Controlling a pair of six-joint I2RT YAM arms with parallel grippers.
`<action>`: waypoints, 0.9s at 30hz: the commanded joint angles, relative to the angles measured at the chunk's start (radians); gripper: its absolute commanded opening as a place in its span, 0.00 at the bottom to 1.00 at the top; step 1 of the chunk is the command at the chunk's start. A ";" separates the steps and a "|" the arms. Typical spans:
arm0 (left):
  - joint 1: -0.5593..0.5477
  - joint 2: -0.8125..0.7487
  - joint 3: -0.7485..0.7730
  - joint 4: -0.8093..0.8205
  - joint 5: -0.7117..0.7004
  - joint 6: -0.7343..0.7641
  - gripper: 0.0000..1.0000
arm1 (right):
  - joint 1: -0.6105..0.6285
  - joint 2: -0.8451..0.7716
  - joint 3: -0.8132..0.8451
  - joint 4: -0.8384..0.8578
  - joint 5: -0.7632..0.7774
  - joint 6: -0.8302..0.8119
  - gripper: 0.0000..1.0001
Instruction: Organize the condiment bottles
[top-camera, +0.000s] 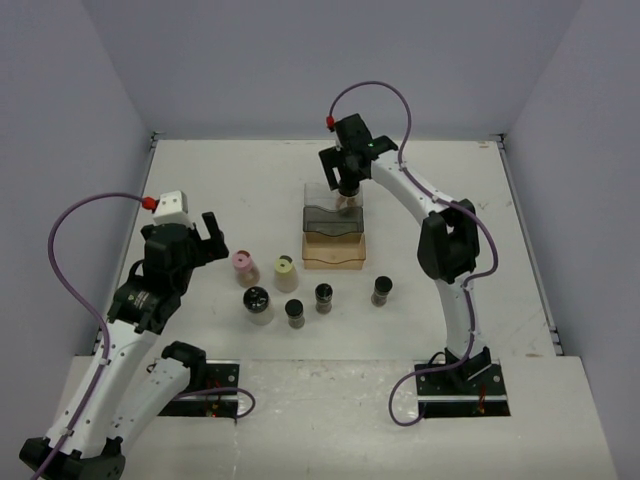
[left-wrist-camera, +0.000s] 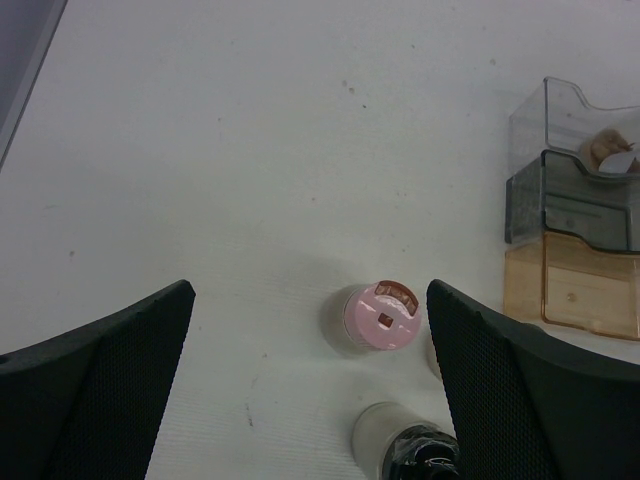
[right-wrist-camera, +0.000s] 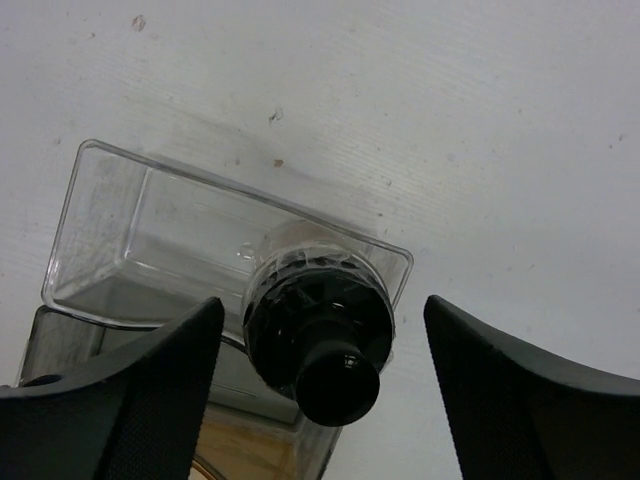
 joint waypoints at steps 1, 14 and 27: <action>-0.007 -0.003 0.000 0.036 0.003 0.010 1.00 | -0.004 -0.067 0.010 0.021 0.014 -0.016 0.90; -0.004 -0.017 0.014 0.009 -0.078 -0.015 1.00 | 0.201 -0.443 -0.132 0.007 0.105 0.028 0.99; 0.095 -0.116 0.058 -0.127 -0.352 -0.167 1.00 | 0.683 -0.473 -0.314 0.104 0.008 0.197 0.99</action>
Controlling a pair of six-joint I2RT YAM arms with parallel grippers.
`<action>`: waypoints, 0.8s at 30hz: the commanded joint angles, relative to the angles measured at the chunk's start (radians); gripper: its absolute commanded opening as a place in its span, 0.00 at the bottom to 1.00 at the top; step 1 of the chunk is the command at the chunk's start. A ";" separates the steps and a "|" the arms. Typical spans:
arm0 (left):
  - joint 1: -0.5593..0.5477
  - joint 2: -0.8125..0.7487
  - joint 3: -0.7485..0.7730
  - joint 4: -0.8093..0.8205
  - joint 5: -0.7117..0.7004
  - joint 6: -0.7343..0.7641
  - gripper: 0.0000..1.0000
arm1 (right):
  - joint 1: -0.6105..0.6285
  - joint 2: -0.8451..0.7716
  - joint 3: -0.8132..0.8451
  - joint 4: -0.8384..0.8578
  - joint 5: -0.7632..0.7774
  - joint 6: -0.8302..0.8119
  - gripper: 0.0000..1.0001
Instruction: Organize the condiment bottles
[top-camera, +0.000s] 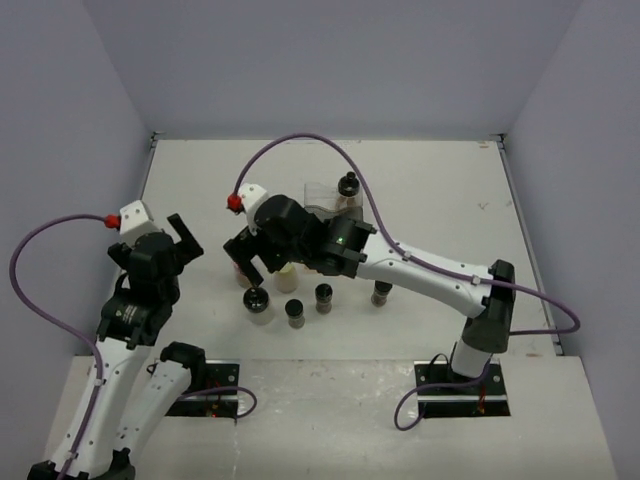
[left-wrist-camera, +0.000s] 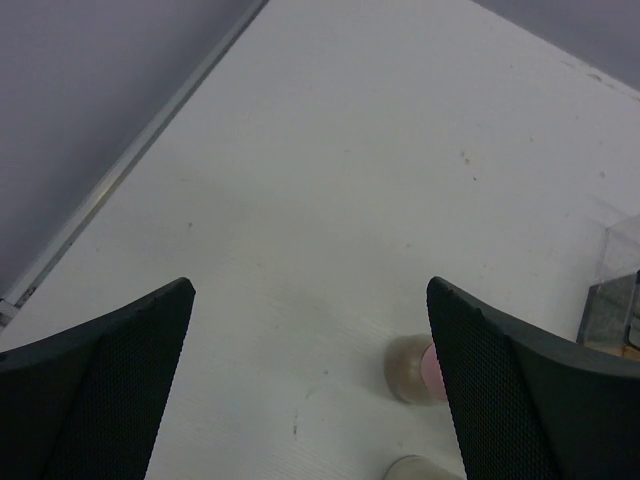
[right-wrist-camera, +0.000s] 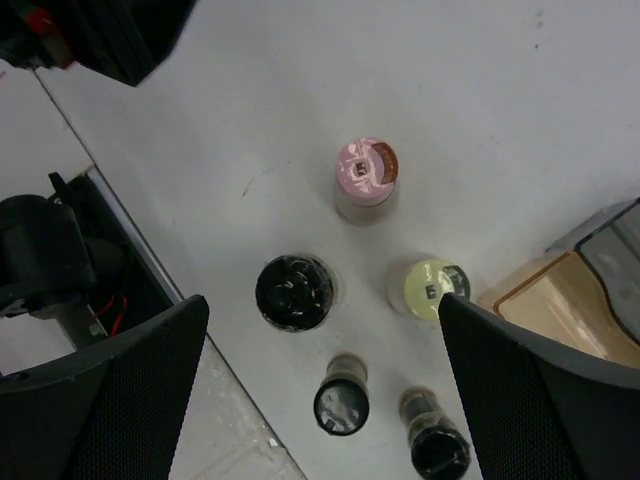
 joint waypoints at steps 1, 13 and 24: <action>0.017 -0.058 0.055 -0.062 -0.161 -0.097 1.00 | 0.021 0.068 0.000 -0.008 0.015 0.076 0.99; 0.021 -0.141 0.049 -0.056 -0.172 -0.100 1.00 | 0.101 0.258 0.012 -0.040 -0.042 0.108 0.91; 0.021 -0.122 0.037 -0.020 -0.118 -0.063 1.00 | 0.110 0.359 0.045 -0.071 0.051 0.111 0.82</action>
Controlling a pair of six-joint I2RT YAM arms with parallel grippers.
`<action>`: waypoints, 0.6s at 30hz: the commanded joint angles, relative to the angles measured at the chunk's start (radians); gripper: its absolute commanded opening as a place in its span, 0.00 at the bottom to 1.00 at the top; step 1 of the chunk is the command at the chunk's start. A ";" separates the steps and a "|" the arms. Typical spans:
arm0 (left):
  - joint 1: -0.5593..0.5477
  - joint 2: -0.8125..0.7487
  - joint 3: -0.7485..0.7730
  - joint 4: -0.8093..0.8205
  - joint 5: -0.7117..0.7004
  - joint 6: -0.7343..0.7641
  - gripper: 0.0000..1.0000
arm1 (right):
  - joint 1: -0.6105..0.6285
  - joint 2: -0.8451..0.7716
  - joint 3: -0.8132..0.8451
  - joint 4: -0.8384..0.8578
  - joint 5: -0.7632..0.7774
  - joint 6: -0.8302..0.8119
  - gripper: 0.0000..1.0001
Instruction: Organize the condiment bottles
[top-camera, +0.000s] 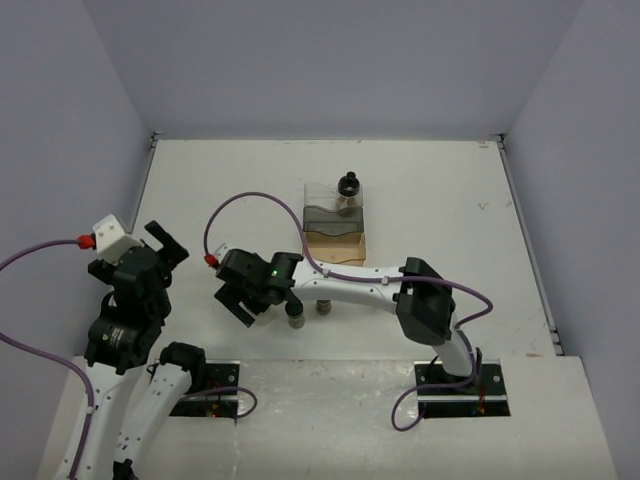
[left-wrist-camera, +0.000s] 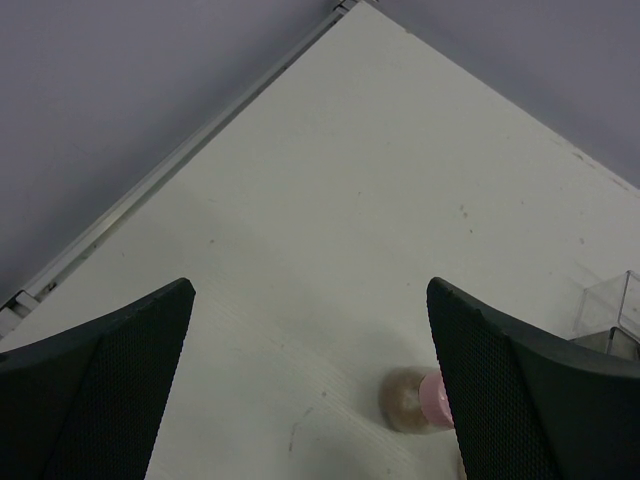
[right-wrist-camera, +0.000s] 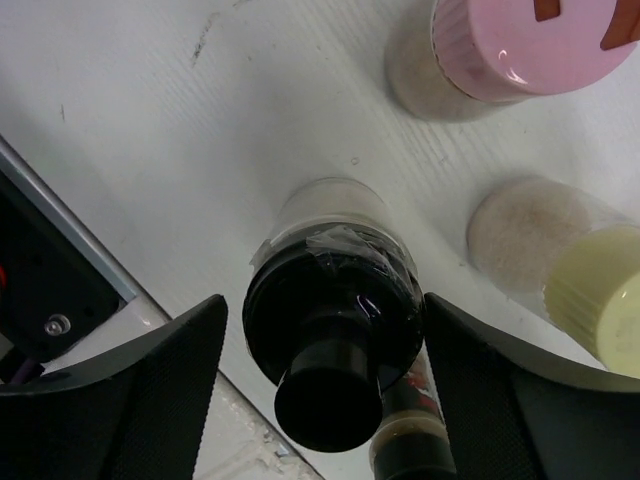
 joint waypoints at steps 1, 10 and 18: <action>0.007 0.006 0.009 0.039 0.011 0.012 1.00 | 0.003 0.000 0.046 -0.013 0.033 0.016 0.77; 0.007 0.014 0.006 0.051 0.032 0.027 1.00 | 0.004 -0.067 0.054 0.011 -0.064 -0.013 0.08; 0.007 0.012 0.006 0.054 0.034 0.029 1.00 | -0.070 -0.272 0.156 0.002 -0.160 -0.092 0.06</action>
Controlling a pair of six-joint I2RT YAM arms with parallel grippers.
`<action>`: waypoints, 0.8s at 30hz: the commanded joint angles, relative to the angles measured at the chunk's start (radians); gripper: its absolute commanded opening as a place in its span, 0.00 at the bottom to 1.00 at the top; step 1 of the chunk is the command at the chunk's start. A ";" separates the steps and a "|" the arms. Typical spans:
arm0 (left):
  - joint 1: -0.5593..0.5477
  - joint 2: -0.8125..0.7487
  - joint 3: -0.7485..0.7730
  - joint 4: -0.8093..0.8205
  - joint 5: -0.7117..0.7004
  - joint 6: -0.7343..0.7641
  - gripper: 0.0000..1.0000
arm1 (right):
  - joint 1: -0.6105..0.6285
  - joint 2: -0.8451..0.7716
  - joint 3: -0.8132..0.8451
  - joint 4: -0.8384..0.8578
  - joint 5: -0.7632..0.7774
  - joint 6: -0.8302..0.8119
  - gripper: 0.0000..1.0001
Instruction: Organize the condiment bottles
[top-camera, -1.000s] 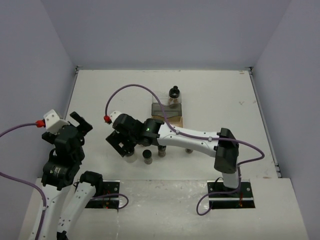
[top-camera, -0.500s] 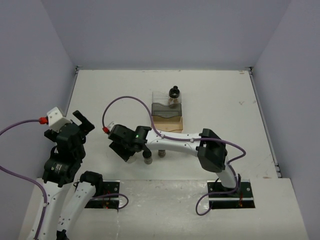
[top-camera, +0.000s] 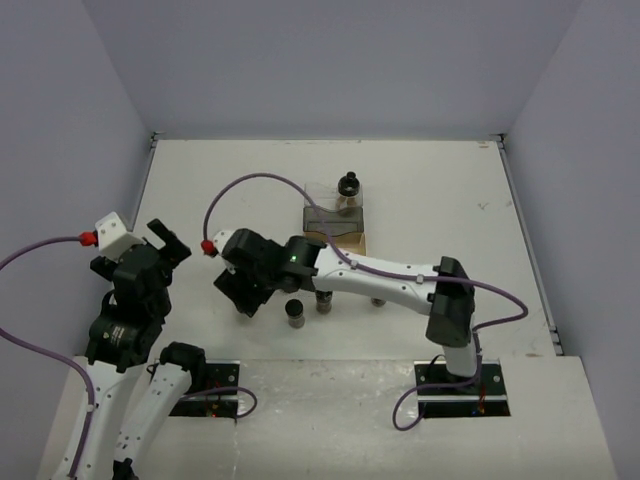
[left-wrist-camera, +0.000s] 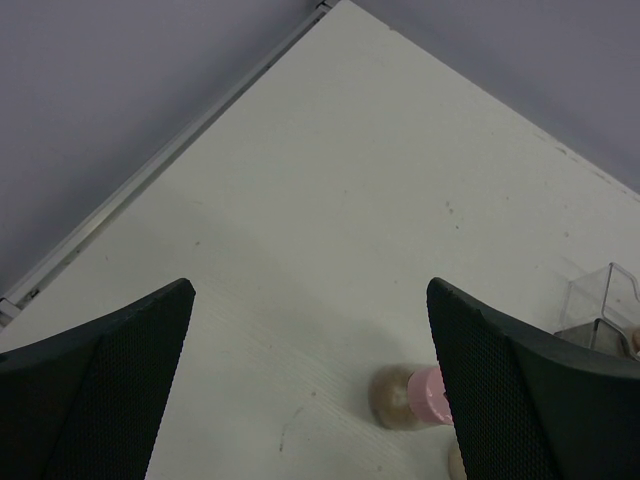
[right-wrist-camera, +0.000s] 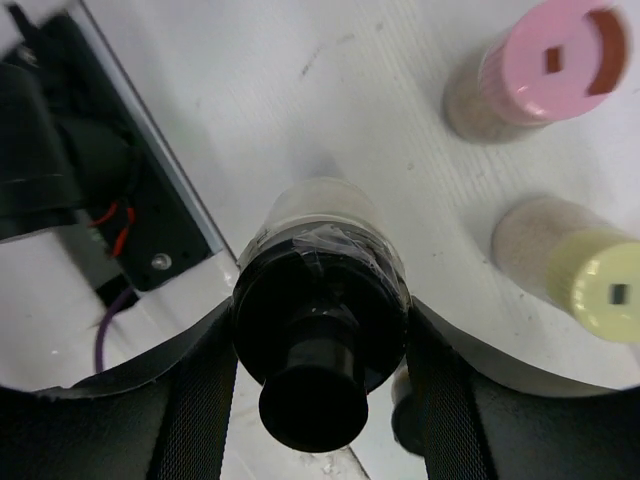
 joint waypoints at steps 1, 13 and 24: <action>0.007 0.005 0.005 0.034 0.000 0.021 1.00 | -0.090 -0.224 0.131 0.041 -0.033 -0.043 0.06; 0.007 0.015 0.003 0.040 0.010 0.030 1.00 | -0.595 -0.062 0.413 0.016 0.131 -0.049 0.00; 0.007 0.022 -0.002 0.054 0.030 0.042 1.00 | -0.679 0.099 0.439 0.105 0.056 -0.115 0.00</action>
